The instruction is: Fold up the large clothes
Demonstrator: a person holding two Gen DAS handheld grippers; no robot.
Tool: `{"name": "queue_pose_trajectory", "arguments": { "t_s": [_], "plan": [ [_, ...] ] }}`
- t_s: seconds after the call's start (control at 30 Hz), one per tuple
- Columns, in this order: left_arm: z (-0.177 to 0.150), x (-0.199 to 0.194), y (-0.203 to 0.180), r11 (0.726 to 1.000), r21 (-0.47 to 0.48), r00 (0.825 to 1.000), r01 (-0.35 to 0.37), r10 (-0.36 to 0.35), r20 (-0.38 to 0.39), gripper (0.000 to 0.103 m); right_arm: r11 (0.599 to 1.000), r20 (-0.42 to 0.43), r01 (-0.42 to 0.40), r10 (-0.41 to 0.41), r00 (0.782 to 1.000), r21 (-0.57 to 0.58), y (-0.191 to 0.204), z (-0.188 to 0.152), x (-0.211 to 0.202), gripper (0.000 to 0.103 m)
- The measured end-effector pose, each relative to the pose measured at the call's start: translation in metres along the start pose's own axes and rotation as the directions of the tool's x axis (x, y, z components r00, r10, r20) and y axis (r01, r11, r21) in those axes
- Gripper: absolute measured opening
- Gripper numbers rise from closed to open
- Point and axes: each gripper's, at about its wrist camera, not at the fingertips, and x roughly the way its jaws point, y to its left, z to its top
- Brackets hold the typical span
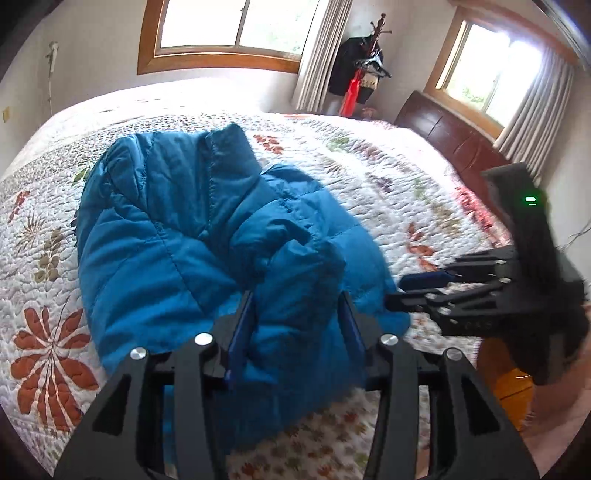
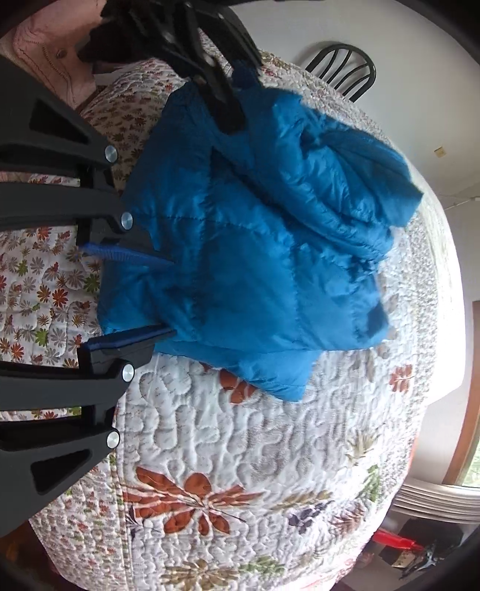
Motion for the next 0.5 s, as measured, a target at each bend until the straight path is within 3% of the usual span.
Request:
{"name": "queue_pose_trajectory", "arguments": {
  "t_s": [0.1, 0.13, 0.23, 0.33, 0.4, 0.5],
  "plan": [
    [0.002, -0.036, 0.008, 0.997, -0.038, 0.997, 0.068, -0.066, 0.042, 0.047, 1.0, 0.041, -0.01, 0.011, 0.999, -0.025, 0.01, 0.007, -0.017, 0.046],
    [0.002, -0.046, 0.012, 0.997, -0.045, 0.996, 0.064, -0.061, 0.067, 0.051, 0.999, 0.057, -0.016, 0.018, 0.998, -0.034, 0.014, 0.01, -0.023, 0.054],
    [0.01, -0.069, 0.033, 0.994, -0.087, 0.986, -0.071, 0.083, 0.143, 0.057, 0.997, 0.109, -0.036, 0.043, 0.993, -0.063, 0.027, 0.021, -0.042, 0.062],
    [0.023, -0.058, 0.061, 0.956, -0.153, 0.959, -0.249, 0.266, 0.101, 0.057, 0.993, 0.132, -0.069, 0.081, 0.988, -0.093, 0.043, 0.039, -0.053, 0.073],
    [0.029, -0.044, 0.077, 0.934, -0.183, 0.945, -0.306, 0.322, 0.065, 0.056, 0.989, 0.127, -0.084, 0.1, 0.987, -0.123, 0.057, 0.052, -0.052, 0.076],
    [0.036, -0.023, 0.083, 0.924, -0.191, 0.939, -0.332, 0.343, 0.027, 0.056, 0.983, 0.085, -0.116, 0.129, 0.988, -0.142, 0.073, 0.066, -0.037, 0.076]
  ]
}}
